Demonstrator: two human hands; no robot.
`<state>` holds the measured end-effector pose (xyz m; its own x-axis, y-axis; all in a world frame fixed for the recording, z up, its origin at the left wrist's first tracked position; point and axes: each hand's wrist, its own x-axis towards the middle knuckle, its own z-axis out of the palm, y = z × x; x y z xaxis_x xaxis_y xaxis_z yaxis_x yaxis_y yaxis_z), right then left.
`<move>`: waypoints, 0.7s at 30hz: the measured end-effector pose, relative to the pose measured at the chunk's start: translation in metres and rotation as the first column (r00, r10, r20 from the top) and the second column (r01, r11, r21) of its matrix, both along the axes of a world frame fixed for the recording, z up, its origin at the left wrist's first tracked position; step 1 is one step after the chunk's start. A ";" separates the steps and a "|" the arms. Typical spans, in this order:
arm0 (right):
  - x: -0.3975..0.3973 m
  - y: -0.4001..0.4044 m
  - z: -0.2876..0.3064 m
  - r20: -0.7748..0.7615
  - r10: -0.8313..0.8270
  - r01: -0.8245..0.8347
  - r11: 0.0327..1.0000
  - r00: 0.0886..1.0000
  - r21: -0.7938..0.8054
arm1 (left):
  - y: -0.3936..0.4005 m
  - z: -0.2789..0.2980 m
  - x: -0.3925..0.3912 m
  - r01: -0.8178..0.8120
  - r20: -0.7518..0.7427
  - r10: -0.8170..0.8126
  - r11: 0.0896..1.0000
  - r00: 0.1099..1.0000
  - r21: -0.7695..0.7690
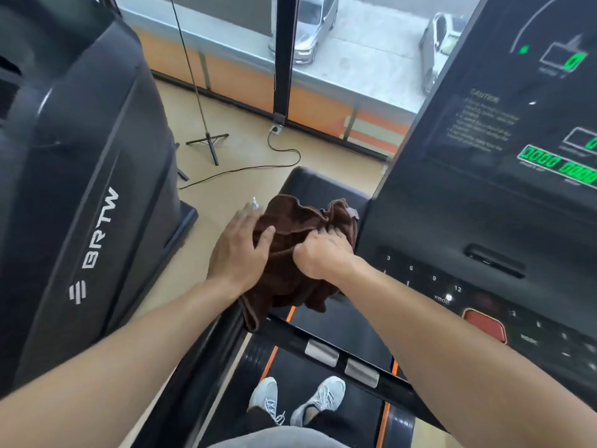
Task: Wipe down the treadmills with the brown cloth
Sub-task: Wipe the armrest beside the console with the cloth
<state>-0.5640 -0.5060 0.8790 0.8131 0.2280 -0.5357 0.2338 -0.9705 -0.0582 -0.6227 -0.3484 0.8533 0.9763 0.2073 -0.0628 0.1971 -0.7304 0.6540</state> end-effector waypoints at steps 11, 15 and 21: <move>0.004 -0.014 -0.002 -0.029 0.121 -0.124 0.981 0.992 -0.147 | -0.007 -0.016 -0.009 -0.059 0.012 0.061 0.991 0.998 -0.121; 0.001 -0.010 -0.011 0.036 0.072 -0.073 0.996 0.997 0.042 | -0.006 -0.021 -0.004 -0.048 -0.009 0.048 0.995 0.999 -0.089; 0.011 -0.032 0.012 -0.093 0.269 -0.281 0.946 0.959 -0.160 | -0.011 -0.033 0.009 0.118 -0.076 -0.104 0.972 0.992 0.202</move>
